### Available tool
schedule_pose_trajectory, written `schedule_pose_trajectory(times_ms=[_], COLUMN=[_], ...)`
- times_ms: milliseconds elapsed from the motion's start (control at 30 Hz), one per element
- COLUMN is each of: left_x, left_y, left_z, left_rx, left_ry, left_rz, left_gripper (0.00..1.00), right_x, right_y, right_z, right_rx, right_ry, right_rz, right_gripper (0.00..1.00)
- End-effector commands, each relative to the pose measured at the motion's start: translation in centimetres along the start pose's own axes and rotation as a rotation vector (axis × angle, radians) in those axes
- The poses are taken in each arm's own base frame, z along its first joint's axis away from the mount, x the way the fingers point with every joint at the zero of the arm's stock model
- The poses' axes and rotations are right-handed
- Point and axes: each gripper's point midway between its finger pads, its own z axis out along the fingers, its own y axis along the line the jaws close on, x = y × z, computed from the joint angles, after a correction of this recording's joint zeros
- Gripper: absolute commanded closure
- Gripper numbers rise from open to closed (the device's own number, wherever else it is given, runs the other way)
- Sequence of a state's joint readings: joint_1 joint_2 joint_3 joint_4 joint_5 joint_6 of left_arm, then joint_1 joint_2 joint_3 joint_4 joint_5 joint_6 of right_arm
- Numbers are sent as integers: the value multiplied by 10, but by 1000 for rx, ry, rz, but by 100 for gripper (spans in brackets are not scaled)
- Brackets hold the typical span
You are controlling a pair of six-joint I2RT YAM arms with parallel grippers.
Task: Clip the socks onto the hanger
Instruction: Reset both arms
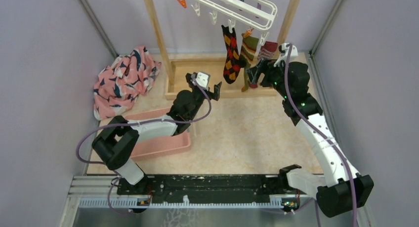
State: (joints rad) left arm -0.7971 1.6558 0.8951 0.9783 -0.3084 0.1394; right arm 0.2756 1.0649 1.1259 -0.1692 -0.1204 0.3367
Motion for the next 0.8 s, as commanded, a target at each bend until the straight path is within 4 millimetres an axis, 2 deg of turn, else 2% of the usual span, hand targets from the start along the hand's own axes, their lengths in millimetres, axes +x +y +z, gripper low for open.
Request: schedule_pose_trajectory(times_ms=[0, 100, 300, 400, 533, 633, 767], left_x=[13, 17, 27, 32, 34, 41, 50], left_y=[27, 41, 56, 55, 44, 37, 43], left_z=[-34, -53, -90, -106, -124, -142, -164], left_rx=[-128, -192, -286, -297, -272, -249, -295], left_ry=[120, 214, 373, 442, 533, 608, 648], left_rz=[-36, -61, -197, -269, -370, -414, -443], left_gripper=[2, 2, 1, 2, 2, 2, 2], right_x=[25, 51, 106, 132, 160, 175, 191], right_y=[0, -3, -9, -11, -18, -23, -24], right_z=[-10, -12, -16, -21, -29, -29, -28], right_rx=[-26, -34, -52, -66, -43, -34, -32], right_ry=[64, 106, 219, 276, 331, 354, 381], right_rz=[32, 69, 143, 144, 133, 145, 166], right_gripper=[25, 25, 25, 22, 21, 21, 21])
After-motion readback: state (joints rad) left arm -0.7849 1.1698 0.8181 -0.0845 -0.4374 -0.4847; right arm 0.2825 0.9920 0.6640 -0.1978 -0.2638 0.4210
